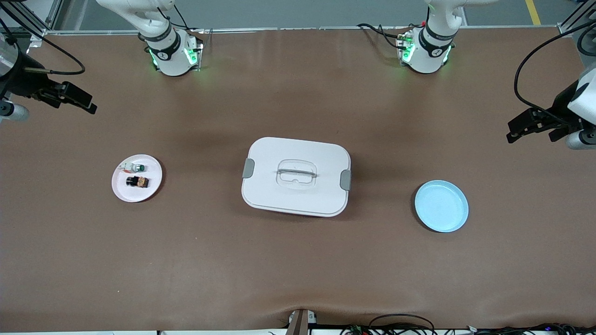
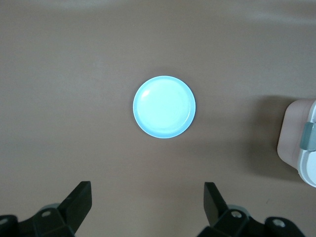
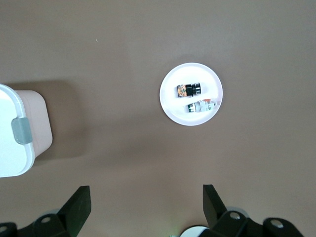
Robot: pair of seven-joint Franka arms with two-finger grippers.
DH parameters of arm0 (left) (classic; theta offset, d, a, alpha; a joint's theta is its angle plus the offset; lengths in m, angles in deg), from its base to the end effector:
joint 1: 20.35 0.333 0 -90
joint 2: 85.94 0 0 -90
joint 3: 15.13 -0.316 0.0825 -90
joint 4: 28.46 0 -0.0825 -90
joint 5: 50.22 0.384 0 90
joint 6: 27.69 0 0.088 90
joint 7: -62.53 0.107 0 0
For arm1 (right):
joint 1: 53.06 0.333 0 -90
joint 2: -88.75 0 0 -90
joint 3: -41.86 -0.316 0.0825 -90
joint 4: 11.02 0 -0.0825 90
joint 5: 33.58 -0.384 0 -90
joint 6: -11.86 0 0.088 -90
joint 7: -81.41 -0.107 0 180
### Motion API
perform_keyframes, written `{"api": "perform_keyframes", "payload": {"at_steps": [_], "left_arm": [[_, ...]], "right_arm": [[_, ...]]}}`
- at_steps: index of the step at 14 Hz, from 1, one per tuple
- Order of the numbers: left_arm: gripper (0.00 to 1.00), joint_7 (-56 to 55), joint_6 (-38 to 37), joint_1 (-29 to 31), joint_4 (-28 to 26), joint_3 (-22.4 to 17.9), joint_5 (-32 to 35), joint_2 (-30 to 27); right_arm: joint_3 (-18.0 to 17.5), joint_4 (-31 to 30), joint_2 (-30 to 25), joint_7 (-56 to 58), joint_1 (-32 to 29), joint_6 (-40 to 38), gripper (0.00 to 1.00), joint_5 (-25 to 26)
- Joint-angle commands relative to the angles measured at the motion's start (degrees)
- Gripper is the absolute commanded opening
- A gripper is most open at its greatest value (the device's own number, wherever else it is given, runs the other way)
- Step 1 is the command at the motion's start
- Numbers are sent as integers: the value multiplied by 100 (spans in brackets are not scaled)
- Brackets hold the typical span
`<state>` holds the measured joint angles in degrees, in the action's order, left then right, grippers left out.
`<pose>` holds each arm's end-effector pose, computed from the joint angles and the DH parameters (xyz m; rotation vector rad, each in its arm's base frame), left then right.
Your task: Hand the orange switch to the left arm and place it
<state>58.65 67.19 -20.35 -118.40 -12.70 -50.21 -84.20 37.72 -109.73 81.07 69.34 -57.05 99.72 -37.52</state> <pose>0.5716 -0.0239 0.6157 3.1359 0.0398 0.0874 0.5070 0.0114 0.6211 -3.0705 0.3210 0.0952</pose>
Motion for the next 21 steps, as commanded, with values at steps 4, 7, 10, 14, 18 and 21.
{"api": "perform_keyframes", "payload": {"at_steps": [4, 7, 10, 14, 18, 21], "left_arm": [[100, 54, -136, 9, 134, 12, 35, 20], [100, 37, -136, -9, 134, 21, 35, 20], [100, 37, -136, -9, 134, 21, 44, 20], [100, 28, -136, -17, 134, 21, 44, 20], [100, 19, -136, -17, 134, 21, 44, 11], [100, -16, -136, -17, 134, 100, 44, 11]], "right_arm": [[-25, -26, -146, 20, -23, 108, 100, -45], [-52, 53, -155, 133, 99, 73, 100, 173], [-17, 106, -137, 477, 127, 73, 100, 289], [18, 106, -129, 564, 100, 29, 100, 263], [19, 106, -111, 925, 39, 29, 100, 219], [19, 106, -111, 899, 39, 38, 100, 219]]}}
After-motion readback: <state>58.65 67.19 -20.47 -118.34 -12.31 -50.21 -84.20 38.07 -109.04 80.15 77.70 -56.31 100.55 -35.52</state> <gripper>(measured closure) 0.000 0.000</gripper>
